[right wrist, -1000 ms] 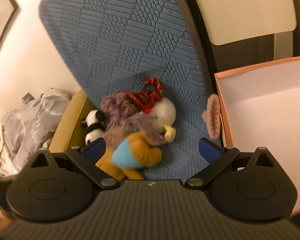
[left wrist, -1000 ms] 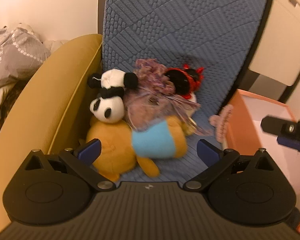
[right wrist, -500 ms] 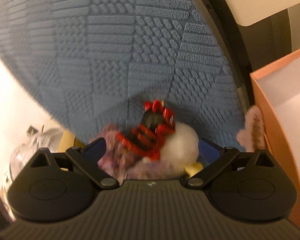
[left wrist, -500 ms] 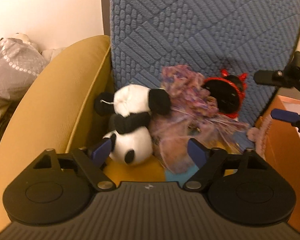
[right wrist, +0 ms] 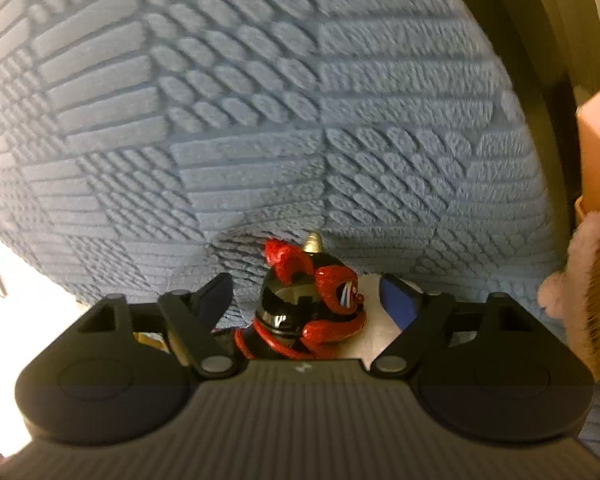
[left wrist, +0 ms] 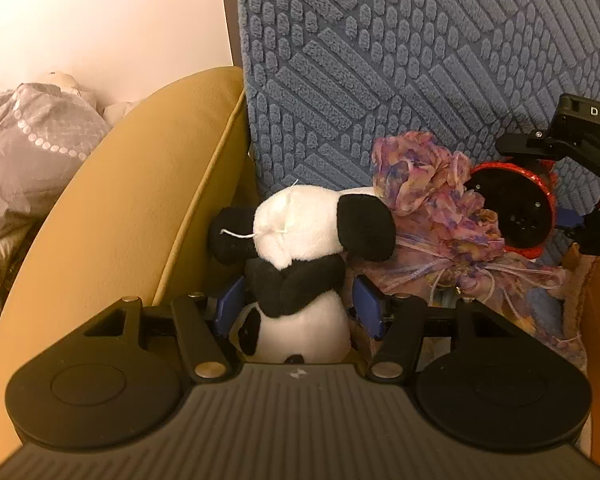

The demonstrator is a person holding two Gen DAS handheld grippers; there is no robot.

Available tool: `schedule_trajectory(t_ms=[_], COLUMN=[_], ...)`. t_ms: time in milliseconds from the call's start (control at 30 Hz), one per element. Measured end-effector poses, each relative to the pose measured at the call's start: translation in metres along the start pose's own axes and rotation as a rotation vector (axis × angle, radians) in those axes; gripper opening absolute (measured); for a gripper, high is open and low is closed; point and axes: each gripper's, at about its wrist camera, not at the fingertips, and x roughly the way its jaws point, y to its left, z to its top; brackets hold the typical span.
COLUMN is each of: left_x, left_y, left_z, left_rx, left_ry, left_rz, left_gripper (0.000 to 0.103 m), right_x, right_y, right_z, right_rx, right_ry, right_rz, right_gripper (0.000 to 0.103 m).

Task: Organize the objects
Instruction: 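Grasp the panda plush with the left tool while the right tool grasps the red-black figurine, then carry the panda with the left tool while the right tool carries the figurine to the box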

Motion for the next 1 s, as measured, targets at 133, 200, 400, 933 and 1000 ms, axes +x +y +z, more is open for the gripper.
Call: schedule_trajectory(t_ms=[133, 200, 400, 933, 1000], left_x=[0.001, 0.0, -0.02, -0.092, -0.096], left_y=[0.0, 0.002, 0.01, 0.006, 0.002], left_z=[0.001, 0.002, 0.001, -0.045, -0.053], left_rx=[-0.01, -0.022, -0.072, -0.188, -0.189], left_ry=[-0.013, -0.012, -0.009, 0.033, 0.046], left_rz=[0.015, -0.007, -0.024, -0.13, -0.146], left_gripper=[0.056, 0.049, 0.048, 0.048, 0.048], right_x=[0.002, 0.0, -0.021, -0.112, -0.123], right_y=[-0.004, -0.005, 0.007, 0.058, 0.06], right_z=[0.003, 0.004, 0.004, -0.021, -0.03], right_rx=[0.033, 0.044, -0.034, -0.478, -0.53], right_ry=[0.017, 0.032, 0.026, -0.054, -0.054], right_rz=[0.028, 0.014, 0.003, -0.119, -0.137], right_gripper=[0.07, 0.062, 0.06, 0.059, 0.059])
